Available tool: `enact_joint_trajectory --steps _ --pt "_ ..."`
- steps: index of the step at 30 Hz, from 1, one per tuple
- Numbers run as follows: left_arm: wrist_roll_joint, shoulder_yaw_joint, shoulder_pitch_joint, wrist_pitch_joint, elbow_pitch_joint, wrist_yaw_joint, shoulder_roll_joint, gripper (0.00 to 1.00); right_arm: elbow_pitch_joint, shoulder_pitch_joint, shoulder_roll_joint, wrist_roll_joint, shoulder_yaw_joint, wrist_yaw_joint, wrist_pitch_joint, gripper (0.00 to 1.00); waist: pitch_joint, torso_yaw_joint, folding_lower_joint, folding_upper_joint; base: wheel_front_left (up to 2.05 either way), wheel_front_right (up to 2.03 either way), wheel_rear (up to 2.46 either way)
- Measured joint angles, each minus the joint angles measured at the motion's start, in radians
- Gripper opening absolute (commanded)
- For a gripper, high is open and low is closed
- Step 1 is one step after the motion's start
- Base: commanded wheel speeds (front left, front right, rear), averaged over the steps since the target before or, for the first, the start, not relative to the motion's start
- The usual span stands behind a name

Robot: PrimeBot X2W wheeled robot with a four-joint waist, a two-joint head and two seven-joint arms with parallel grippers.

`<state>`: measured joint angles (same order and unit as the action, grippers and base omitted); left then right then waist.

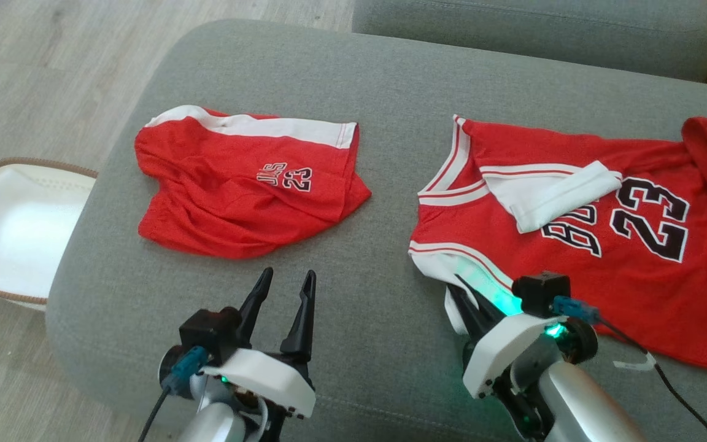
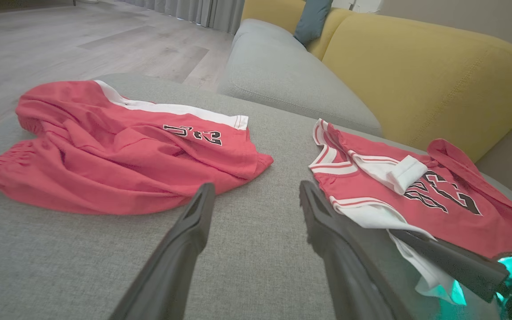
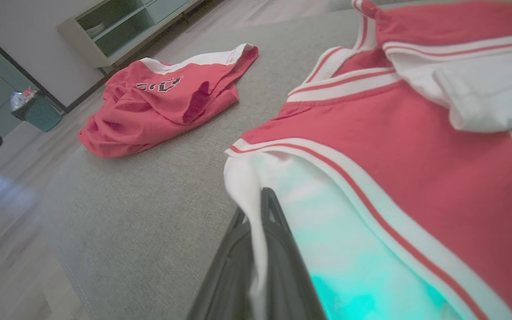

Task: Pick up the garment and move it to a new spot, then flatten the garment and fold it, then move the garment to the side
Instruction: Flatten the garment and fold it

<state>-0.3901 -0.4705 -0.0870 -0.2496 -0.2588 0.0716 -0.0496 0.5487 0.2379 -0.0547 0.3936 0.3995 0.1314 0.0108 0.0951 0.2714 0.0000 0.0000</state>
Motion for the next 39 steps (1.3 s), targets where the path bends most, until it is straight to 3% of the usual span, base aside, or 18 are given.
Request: enact_joint_trajectory --steps 3,4,6,15,21,28,39 --pt "0.000 0.000 0.000 0.000 0.000 0.000 0.000 1.00 0.057 0.015 0.000 0.009 -0.002 0.000 0.009 0.00 0.005 -0.007 0.0000 0.0000 0.00 0.00 0.00" --pt "0.000 0.000 0.000 0.000 0.000 0.000 0.000 1.00 0.080 0.027 0.000 -0.011 -0.005 0.000 0.008 0.09 0.008 -0.009 0.0000 0.0000 0.00 0.00 0.00" --pt "0.000 0.000 -0.001 0.000 0.000 0.000 0.000 1.00 0.125 0.054 0.000 -0.080 -0.020 0.000 0.006 1.00 0.015 -0.013 0.0000 0.0000 0.00 0.00 0.00" --pt "0.000 0.001 -0.011 0.000 -0.007 -0.001 0.000 1.00 0.216 0.108 0.001 -0.259 -0.062 0.000 -0.038 1.00 0.019 -0.031 0.0000 0.0000 0.00 0.00 0.00" --pt "0.000 0.002 -0.011 0.000 -0.012 -0.001 0.000 1.00 0.211 0.108 0.000 -0.278 -0.074 0.000 -0.064 1.00 -0.002 -0.067 0.0000 0.0000 0.00 0.00 0.00" --pt "0.000 0.004 -0.008 0.000 -0.015 -0.001 0.000 1.00 0.096 0.100 0.001 -0.225 -0.060 0.000 -0.074 1.00 -0.039 -0.131 0.0000 0.0000 0.00 0.00 0.00" --pt "0.000 -0.057 -0.006 0.000 -0.028 -0.010 0.000 1.00 -0.203 -0.072 0.001 -0.340 -0.382 0.000 -0.093 1.00 -0.066 -0.252 0.0000 0.0000 0.00 0.00 0.00"
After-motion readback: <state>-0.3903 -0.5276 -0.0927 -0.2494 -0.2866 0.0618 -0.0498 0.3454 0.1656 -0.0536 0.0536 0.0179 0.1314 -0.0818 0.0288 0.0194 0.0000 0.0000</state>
